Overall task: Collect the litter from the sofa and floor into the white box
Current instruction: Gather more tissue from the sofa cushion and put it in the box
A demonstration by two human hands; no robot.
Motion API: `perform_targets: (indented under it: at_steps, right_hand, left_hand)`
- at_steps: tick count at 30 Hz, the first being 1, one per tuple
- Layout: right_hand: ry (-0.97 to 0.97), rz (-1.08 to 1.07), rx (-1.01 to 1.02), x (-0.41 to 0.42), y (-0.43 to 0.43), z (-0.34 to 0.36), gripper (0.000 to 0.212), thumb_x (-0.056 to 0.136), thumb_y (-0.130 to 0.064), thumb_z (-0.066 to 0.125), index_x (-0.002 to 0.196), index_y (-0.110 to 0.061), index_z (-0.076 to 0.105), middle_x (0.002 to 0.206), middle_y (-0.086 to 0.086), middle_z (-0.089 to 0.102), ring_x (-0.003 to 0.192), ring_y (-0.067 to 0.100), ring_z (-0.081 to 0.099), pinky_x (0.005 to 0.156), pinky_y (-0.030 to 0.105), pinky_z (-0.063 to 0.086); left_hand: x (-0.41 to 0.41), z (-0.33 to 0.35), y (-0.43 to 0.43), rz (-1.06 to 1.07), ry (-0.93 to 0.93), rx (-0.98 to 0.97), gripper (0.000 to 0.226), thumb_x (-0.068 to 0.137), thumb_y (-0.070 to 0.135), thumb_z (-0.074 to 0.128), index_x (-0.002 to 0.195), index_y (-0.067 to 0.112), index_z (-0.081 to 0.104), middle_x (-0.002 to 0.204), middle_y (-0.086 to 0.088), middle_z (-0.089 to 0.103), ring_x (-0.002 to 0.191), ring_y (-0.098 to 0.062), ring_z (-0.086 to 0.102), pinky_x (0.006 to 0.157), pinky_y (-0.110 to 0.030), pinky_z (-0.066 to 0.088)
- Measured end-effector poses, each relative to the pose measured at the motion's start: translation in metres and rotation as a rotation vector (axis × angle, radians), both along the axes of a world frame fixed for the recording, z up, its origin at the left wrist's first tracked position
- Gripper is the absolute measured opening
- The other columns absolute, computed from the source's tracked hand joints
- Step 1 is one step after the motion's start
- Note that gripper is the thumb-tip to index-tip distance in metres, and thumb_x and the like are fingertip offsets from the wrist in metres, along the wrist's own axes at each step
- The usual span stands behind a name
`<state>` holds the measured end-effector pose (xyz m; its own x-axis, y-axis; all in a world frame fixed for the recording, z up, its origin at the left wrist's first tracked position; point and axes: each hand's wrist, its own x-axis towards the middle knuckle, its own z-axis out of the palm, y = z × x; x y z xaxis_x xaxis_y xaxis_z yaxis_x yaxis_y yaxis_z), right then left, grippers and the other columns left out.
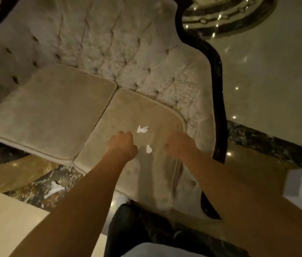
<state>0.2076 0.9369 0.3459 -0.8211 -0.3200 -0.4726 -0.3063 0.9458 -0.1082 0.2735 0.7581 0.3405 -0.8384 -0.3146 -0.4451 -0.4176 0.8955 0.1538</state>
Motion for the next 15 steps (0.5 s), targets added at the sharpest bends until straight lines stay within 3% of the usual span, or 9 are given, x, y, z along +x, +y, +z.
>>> perform_targets:
  at_steps: [3,7,10,15]
  right_hand:
    - [-0.103,-0.144,0.002,-0.011,-0.022,-0.026,0.043,0.092,-0.036,0.047,0.13,-0.015,0.048,0.134,0.01,0.052,0.124,0.033,0.048,0.102,0.049,0.041]
    - [-0.115,-0.318,-0.202,-0.019,-0.056,-0.069,0.048,0.091,-0.033,0.052,0.133,-0.011,0.045,0.131,0.012,0.055,0.122,0.028,0.05,0.099,0.036,0.038]
    - [-0.115,-0.517,-0.308,-0.035,-0.069,-0.137,0.051,0.087,-0.032,0.058,0.132,-0.011,0.043,0.123,0.013,0.057,0.116,0.03,0.053,0.095,0.039,0.043]
    - [-0.088,-0.562,-0.307,-0.048,-0.08,-0.274,0.043,0.087,-0.034,0.058,0.124,-0.014,0.047,0.118,0.011,0.056,0.111,0.03,0.051,0.091,0.037,0.043]
  left_hand:
    - [-0.042,-0.024,-0.018,-0.107,-0.04,0.041,0.04,0.086,0.034,0.053,0.12,0.014,0.049,0.117,-0.01,0.051,0.106,-0.03,0.052,0.078,-0.035,0.041]
    - [-0.092,-0.071,-0.037,-0.206,-0.079,0.05,0.04,0.085,0.032,0.053,0.123,0.018,0.049,0.115,-0.007,0.051,0.106,-0.029,0.052,0.08,-0.038,0.044]
    - [-0.133,-0.136,-0.04,-0.272,-0.051,0.059,0.043,0.085,0.029,0.052,0.127,0.019,0.046,0.115,-0.007,0.051,0.106,-0.029,0.051,0.08,-0.04,0.047]
    - [-0.163,-0.267,-0.038,-0.302,0.008,0.101,0.052,0.086,0.026,0.052,0.136,0.024,0.037,0.129,-0.008,0.044,0.113,-0.032,0.044,0.078,-0.041,0.044]
